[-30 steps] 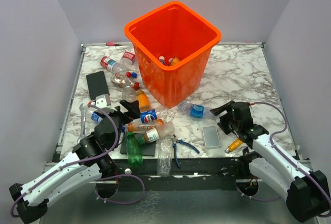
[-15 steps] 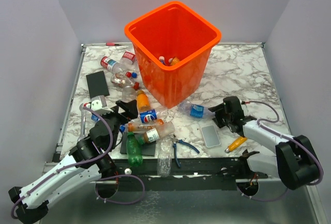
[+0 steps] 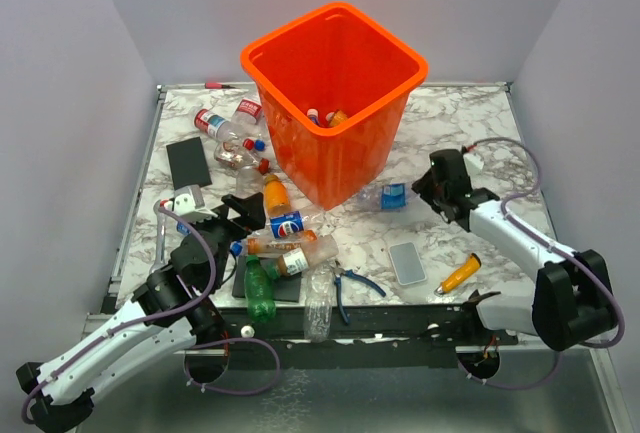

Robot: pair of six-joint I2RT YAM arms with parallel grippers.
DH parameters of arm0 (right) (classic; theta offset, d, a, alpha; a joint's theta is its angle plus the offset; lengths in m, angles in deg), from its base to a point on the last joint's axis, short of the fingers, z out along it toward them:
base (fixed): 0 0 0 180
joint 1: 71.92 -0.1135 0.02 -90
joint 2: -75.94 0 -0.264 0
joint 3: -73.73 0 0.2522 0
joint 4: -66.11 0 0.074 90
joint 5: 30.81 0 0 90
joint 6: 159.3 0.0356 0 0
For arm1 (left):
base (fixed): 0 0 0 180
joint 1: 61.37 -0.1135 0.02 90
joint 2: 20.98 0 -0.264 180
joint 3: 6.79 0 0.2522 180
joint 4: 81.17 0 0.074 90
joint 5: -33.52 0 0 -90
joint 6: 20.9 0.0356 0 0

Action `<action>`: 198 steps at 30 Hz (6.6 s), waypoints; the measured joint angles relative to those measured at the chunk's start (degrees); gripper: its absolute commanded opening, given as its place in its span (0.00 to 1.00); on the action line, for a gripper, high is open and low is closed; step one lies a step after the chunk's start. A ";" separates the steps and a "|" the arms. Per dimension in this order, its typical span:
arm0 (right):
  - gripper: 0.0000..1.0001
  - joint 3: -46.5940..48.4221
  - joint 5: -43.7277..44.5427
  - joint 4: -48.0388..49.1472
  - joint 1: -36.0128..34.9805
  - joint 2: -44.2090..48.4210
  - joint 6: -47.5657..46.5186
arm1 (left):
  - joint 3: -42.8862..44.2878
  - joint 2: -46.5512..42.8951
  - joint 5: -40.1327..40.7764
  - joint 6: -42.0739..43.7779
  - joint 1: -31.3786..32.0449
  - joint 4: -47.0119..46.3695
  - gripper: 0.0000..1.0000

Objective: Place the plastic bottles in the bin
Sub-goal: Move the plastic bottle to the center of the board, then pick up the plastic bottle at the center of the board, then place the plastic bottle in the trash bin.

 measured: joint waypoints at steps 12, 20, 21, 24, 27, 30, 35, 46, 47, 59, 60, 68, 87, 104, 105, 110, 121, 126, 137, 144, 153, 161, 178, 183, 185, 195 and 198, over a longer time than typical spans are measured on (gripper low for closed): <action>0.27 22.91 2.56 -19.82 1.31 -6.45 -31.69 | 0.00 2.38 -1.90 -0.07 0.00 -0.83 0.99; 0.27 33.33 -1.31 -34.07 1.01 -4.11 -39.50 | -1.07 1.66 -3.48 -0.87 0.00 -2.67 0.99; 0.27 32.85 -1.95 -34.71 0.96 -3.80 -39.93 | -1.25 1.90 -3.78 -1.07 0.00 -2.89 0.99; 0.26 29.38 -2.73 -34.97 0.94 -3.87 -40.11 | -1.38 3.06 -4.63 -1.33 0.00 -3.30 0.99; 0.28 24.59 -2.84 -33.64 0.94 -5.16 -39.26 | -1.40 3.50 -5.14 -1.31 0.00 -3.39 0.99; 0.35 21.00 -2.08 -30.62 0.94 -7.54 -37.66 | -1.57 2.49 -5.14 -1.33 0.00 -3.52 0.99; 0.58 19.85 0.04 -24.22 0.96 -11.30 -35.32 | -2.27 0.11 -5.11 -1.33 0.00 -3.80 0.99; 0.88 20.17 0.94 -17.25 1.86 -16.02 -29.05 | -2.34 -1.27 -4.79 -1.33 0.00 -2.51 0.99; 0.88 20.04 0.81 -17.16 1.86 -15.19 -28.02 | -2.34 -1.44 -4.76 -1.33 0.00 -2.40 0.99; 0.98 2.56 -2.10 -14.82 1.86 9.27 -7.41 | -2.34 -0.39 -4.61 -1.77 0.00 -1.73 0.99; 0.98 1.05 -2.14 -14.43 1.86 9.84 -5.88 | -2.36 -0.42 -4.61 -1.77 0.00 -1.70 0.99; 0.91 -9.29 -2.45 -6.56 1.86 9.53 3.02 | -2.34 -2.82 -4.13 -1.77 0.02 -1.29 0.99; 0.24 -15.69 -3.19 17.35 1.86 1.07 5.55 | -1.31 -4.76 2.78 -1.53 3.13 4.02 0.99; 0.19 -6.36 -36.24 8.87 1.84 40.65 -23.10 | 11.87 3.45 -11.69 20.17 3.26 -13.64 0.99; 0.19 -5.70 -38.42 8.00 1.79 41.27 -24.06 | 14.32 7.19 -14.84 20.83 3.28 -14.93 0.99; 0.19 -3.34 -46.99 4.04 1.77 44.52 -28.15 | 30.99 28.63 -32.83 21.35 3.28 -17.44 0.99; 0.19 -1.16 -56.92 3.21 1.68 47.23 -31.61 | 45.59 52.37 -55.58 15.37 3.26 -18.45 0.99; 0.19 -1.16 -57.61 3.52 1.68 48.30 -31.76 | 47.12 54.38 -59.87 13.11 3.26 -18.75 0.96; 0.19 -2.14 -57.66 6.27 1.68 49.70 -31.23 | 47.36 57.79 -67.63 7.89 3.26 -20.70 0.52; 0.72 -2.27 -57.11 6.01 1.68 49.64 -30.80 | 47.39 58.29 -69.51 5.88 3.26 -22.58 0.00; 1.00 4.63 -54.90 0.85 1.68 48.96 -29.75 | 47.74 56.81 -65.00 8.94 3.26 -20.98 0.00; 1.00 18.69 -46.75 -2.23 1.68 48.96 -28.17 | 60.65 53.68 -45.70 19.58 2.86 -19.76 0.00; 0.97 -0.92 -21.42 -6.97 1.68 62.07 -22.71 | 85.37 68.24 -24.98 48.06 -8.44 -29.83 0.00; 0.97 -2.34 -20.70 -8.33 1.68 62.07 -21.38 | 85.26 74.44 -22.67 50.73 -9.81 -22.95 0.00; 0.97 -2.45 -20.57 -8.83 1.68 61.88 -21.33 | 83.84 75.38 -22.38 51.25 -9.84 -20.96 0.00; 0.97 -2.73 -19.52 -9.64 1.68 61.07 -21.44 | 76.61 75.34 -24.76 51.89 -9.94 -15.17 0.77; 0.97 -2.93 -19.39 -9.64 1.68 59.87 -21.42 | 74.53 74.90 -28.02 51.98 -9.92 -14.29 0.97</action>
